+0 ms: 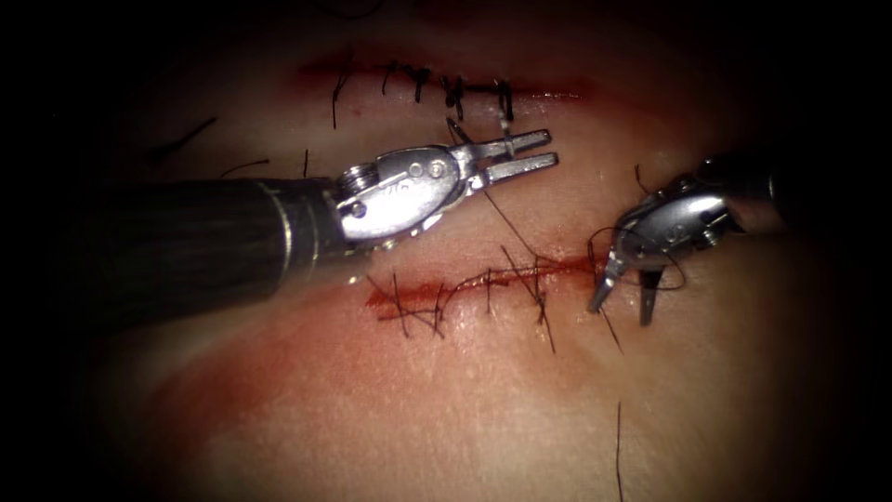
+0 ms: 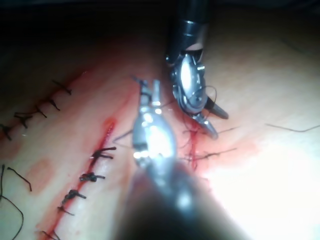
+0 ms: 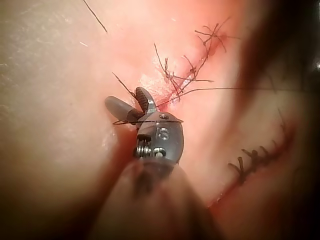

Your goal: Wound Closure

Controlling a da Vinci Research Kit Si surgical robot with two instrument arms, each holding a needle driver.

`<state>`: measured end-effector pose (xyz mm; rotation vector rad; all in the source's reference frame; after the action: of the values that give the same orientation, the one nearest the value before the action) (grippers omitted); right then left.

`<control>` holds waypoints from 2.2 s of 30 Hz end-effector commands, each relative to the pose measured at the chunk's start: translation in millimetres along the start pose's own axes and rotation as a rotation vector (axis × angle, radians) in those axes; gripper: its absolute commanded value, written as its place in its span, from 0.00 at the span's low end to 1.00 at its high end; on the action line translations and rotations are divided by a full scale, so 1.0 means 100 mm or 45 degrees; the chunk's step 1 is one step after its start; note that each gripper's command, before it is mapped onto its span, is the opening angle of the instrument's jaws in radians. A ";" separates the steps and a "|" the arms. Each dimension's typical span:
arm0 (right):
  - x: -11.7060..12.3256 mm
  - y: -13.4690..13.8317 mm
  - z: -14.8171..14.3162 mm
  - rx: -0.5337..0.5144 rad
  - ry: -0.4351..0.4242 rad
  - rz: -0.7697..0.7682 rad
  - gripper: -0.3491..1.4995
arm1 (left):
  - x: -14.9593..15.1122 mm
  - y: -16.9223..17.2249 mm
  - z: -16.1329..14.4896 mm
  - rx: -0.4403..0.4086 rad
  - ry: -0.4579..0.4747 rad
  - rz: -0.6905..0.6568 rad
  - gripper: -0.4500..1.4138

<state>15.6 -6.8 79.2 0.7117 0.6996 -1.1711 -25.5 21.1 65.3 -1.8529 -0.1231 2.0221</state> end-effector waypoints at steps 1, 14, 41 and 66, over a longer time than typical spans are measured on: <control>-0.002 0.003 0.011 -0.004 -0.003 -0.003 0.49 | -0.005 -0.001 0.006 -0.003 0.002 0.005 0.00; 0.022 0.005 0.012 -0.066 0.018 -0.027 0.38 | -0.012 0.000 0.004 -0.010 0.004 0.012 0.00; -0.007 -0.001 -0.056 -0.386 0.073 0.263 0.00 | -0.055 0.065 -0.019 -0.059 -0.023 0.014 0.00; -0.049 0.001 -0.058 -0.666 0.190 0.813 0.00 | -0.116 0.366 -0.097 -0.245 -0.107 -0.104 0.00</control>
<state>13.4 0.8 79.0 0.5352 0.7835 -0.2957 -23.0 -18.2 62.8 -1.8462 -0.4254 2.0993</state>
